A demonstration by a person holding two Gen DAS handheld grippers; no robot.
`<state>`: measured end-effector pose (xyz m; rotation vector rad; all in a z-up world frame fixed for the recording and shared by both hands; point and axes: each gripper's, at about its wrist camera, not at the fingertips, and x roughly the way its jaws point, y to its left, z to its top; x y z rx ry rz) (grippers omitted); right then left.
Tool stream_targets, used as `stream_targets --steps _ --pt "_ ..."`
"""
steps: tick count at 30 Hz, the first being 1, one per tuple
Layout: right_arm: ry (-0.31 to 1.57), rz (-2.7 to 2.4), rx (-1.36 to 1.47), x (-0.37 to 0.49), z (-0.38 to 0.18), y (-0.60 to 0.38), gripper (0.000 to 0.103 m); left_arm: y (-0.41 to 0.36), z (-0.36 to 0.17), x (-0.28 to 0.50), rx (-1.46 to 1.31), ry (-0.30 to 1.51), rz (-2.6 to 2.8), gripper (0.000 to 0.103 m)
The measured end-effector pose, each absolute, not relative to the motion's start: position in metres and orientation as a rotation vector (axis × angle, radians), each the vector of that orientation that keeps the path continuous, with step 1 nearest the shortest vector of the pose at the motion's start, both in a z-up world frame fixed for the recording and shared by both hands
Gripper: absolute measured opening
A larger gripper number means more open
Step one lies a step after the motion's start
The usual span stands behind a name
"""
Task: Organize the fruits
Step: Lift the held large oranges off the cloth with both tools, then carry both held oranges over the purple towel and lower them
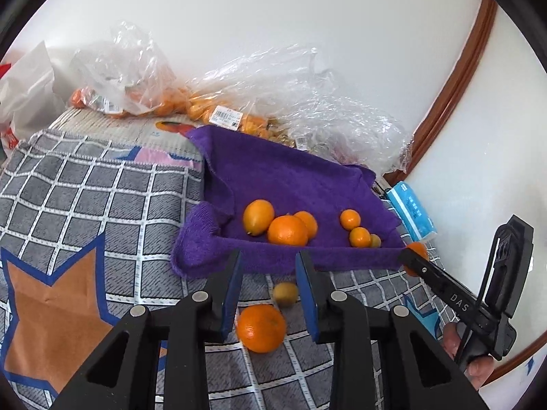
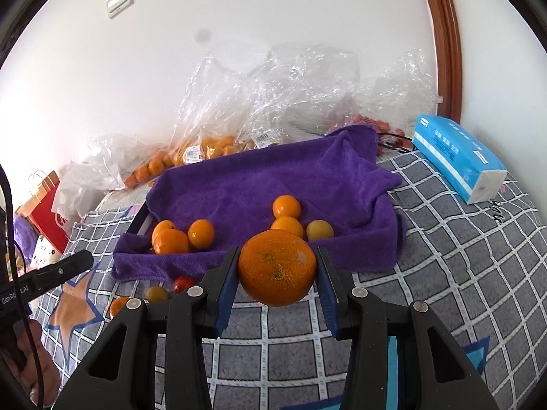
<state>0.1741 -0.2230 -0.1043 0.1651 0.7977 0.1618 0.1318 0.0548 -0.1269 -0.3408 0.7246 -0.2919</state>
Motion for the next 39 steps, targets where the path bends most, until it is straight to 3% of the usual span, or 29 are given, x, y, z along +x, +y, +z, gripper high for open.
stream_targets --steps 17,18,20,26,31,39 --pt "0.779 0.201 0.139 0.179 -0.105 -0.212 0.043 0.051 -0.150 0.135 -0.335 0.842 -0.346 0.029" --pt "0.778 0.202 0.139 0.178 -0.105 -0.213 0.043 0.048 -0.155 0.135 -0.331 0.858 -0.353 0.030" --pt "0.780 0.197 0.140 0.178 -0.107 -0.214 0.043 0.041 -0.163 0.132 -0.309 0.881 -0.361 0.041" --pt "0.798 0.193 0.147 0.169 -0.116 -0.220 0.043 0.023 -0.175 0.128 -0.215 0.881 -0.313 0.047" --pt "0.800 0.196 0.143 0.163 -0.118 -0.222 0.043 0.015 -0.174 0.129 -0.145 0.869 -0.260 0.038" --pt "0.792 0.198 0.121 0.167 -0.110 -0.221 0.043 0.028 -0.144 0.131 -0.226 0.839 -0.257 0.038"
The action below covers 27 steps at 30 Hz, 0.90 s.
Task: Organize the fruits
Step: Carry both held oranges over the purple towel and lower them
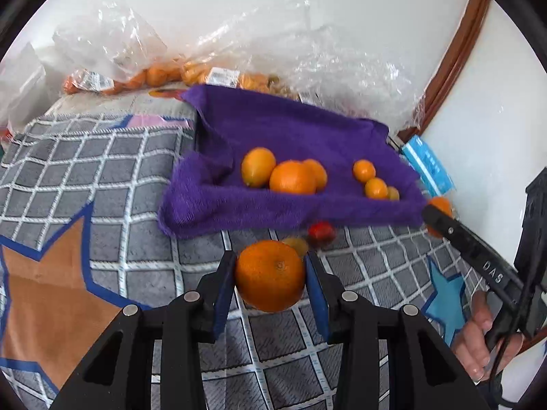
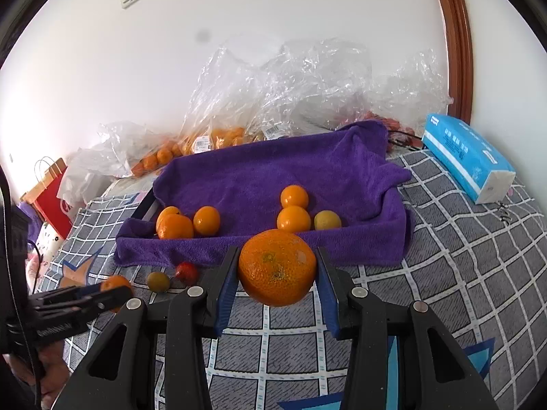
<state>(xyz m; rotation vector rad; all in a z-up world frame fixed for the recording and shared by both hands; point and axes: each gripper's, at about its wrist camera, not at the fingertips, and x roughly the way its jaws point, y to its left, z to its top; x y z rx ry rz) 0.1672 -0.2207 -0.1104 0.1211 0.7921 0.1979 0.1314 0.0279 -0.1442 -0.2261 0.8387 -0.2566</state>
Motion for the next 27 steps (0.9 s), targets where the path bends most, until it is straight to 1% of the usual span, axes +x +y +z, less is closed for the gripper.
stream_targets --steps 7,15,22,27 --pt "0.769 0.180 0.081 0.190 -0.095 -0.217 0.043 0.039 -0.113 0.152 -0.279 0.793 -0.202 0.038" --pt "0.758 0.140 0.054 0.225 -0.086 -0.220 0.043 0.040 -0.096 0.191 -0.302 0.738 -0.172 0.038" --pt "0.738 0.113 0.050 0.257 -0.082 -0.230 0.043 0.024 -0.094 0.221 -0.316 0.706 -0.161 0.038" --pt "0.747 0.104 0.063 0.272 -0.092 -0.235 0.043 0.008 -0.105 0.239 -0.298 0.705 -0.150 0.038"
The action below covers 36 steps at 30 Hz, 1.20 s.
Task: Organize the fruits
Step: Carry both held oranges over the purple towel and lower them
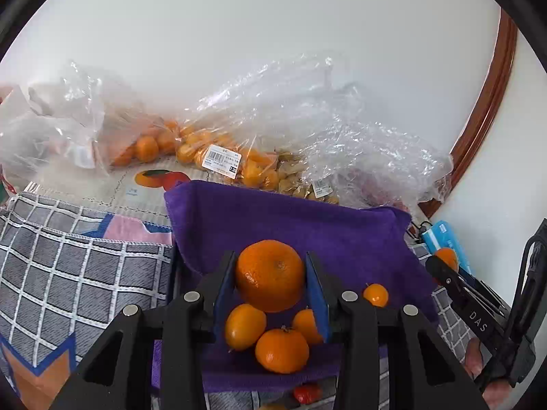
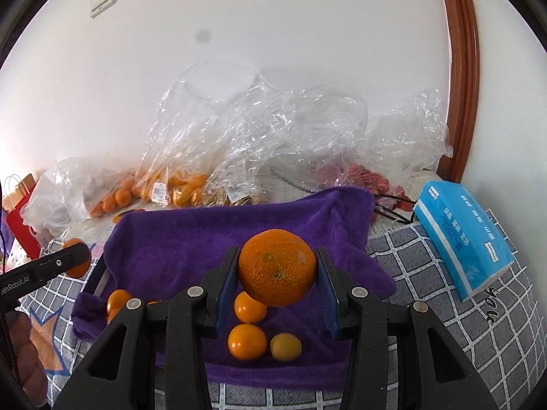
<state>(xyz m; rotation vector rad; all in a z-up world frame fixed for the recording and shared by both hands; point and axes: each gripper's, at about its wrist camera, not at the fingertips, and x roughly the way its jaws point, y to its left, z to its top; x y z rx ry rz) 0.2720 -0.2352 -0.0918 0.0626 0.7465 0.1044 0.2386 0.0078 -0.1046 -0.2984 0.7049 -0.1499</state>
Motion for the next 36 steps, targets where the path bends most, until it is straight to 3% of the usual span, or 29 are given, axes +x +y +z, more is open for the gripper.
stream_targets --steps 13,36 --pt "0.819 0.063 0.089 0.288 -0.140 -0.248 0.043 0.004 -0.148 0.258 -0.341 0.761 -0.212 0.038" --pt "0.845 0.012 0.078 0.293 -0.157 -0.250 0.044 0.000 -0.158 0.258 -0.330 0.743 -0.238 0.038"
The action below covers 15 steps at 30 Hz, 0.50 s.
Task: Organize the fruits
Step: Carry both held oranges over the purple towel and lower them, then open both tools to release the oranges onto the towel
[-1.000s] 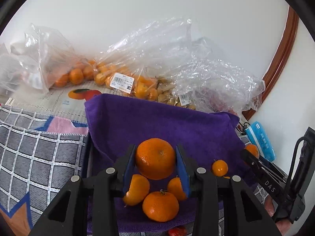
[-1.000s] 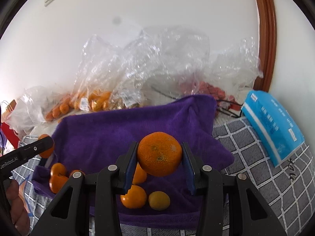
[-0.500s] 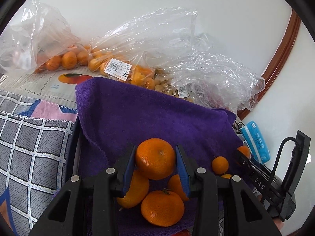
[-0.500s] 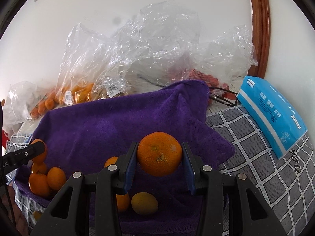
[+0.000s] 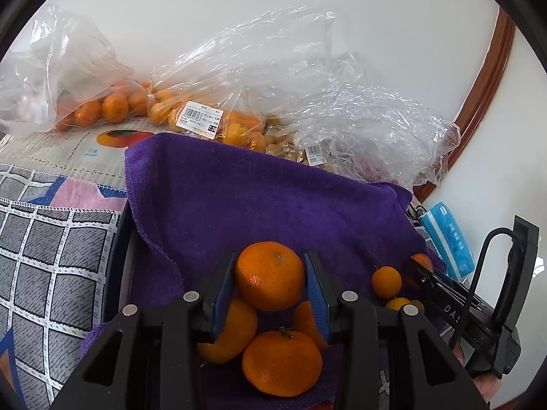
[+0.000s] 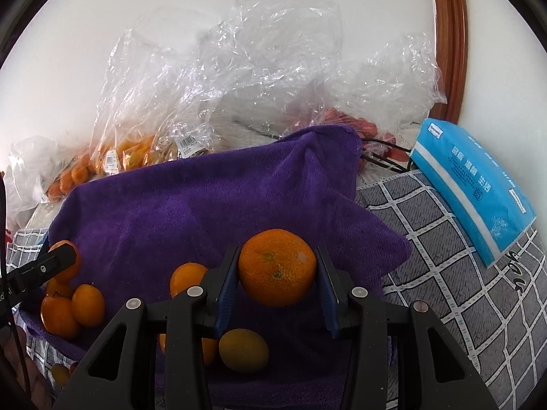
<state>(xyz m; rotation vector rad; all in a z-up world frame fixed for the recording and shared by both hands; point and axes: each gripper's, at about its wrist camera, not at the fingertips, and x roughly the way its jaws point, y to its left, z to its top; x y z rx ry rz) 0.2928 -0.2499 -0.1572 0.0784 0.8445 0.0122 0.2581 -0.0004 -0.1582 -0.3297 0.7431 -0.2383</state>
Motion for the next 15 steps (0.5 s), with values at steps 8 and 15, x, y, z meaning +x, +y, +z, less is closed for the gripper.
stream_targets --steps 8,15 --pt "0.819 0.020 0.082 0.289 -0.154 -0.250 0.055 0.003 -0.156 0.257 -0.349 0.738 -0.246 0.039" --pt "0.761 0.004 0.072 0.282 -0.145 -0.248 0.063 0.003 -0.148 0.249 -0.357 0.680 -0.267 0.054"
